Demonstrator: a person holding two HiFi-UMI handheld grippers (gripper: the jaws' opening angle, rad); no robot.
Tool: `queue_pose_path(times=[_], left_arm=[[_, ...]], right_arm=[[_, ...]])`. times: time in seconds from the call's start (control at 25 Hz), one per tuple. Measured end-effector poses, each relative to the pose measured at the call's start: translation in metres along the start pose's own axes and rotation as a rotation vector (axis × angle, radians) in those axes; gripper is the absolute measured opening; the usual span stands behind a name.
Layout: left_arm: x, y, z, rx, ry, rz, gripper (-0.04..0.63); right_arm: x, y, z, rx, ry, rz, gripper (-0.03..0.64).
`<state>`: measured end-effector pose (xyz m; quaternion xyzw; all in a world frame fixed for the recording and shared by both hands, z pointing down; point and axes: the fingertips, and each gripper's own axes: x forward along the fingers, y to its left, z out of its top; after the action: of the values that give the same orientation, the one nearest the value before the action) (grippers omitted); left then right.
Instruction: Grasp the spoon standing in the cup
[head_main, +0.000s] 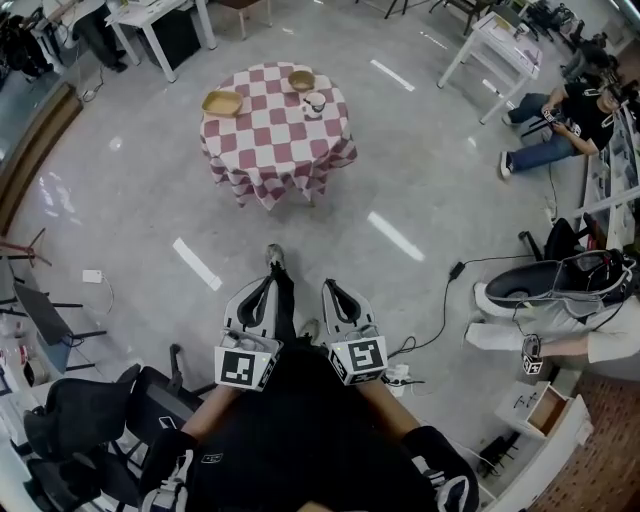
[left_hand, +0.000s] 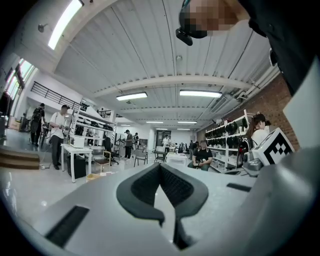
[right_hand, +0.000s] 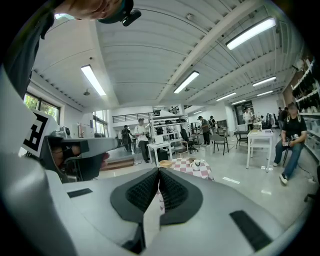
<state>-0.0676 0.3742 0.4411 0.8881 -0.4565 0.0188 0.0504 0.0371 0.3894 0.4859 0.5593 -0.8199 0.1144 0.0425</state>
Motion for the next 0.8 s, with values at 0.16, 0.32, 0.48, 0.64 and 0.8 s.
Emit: queue_pose_path(times=[0.16, 0.32, 0.48, 0.64, 0.8], left_arm=[[0.036, 0.015, 0.006, -0.014, -0.013, -0.005, 0.008], [0.078, 0.031, 0.012, -0.013, -0.017, -0.016, 0.008], [0.122, 0.059, 0.019, -0.027, -0.016, -0.015, 0.009], [0.171, 0.098, 0.032, -0.032, -0.021, -0.017, 0.008], [0.224, 0.143, 0.04, -0.033, -0.015, -0.04, 0.008]], right_arm=[[0.026, -0.02, 0.003, 0.009, 0.017, -0.007, 0.028], [0.064, -0.041, 0.012, 0.015, 0.029, -0.011, 0.028], [0.111, -0.059, 0.027, 0.0, 0.042, -0.007, 0.028], [0.165, -0.079, 0.045, -0.028, 0.062, -0.011, 0.028], [0.224, -0.096, 0.067, -0.037, 0.06, -0.043, 0.028]])
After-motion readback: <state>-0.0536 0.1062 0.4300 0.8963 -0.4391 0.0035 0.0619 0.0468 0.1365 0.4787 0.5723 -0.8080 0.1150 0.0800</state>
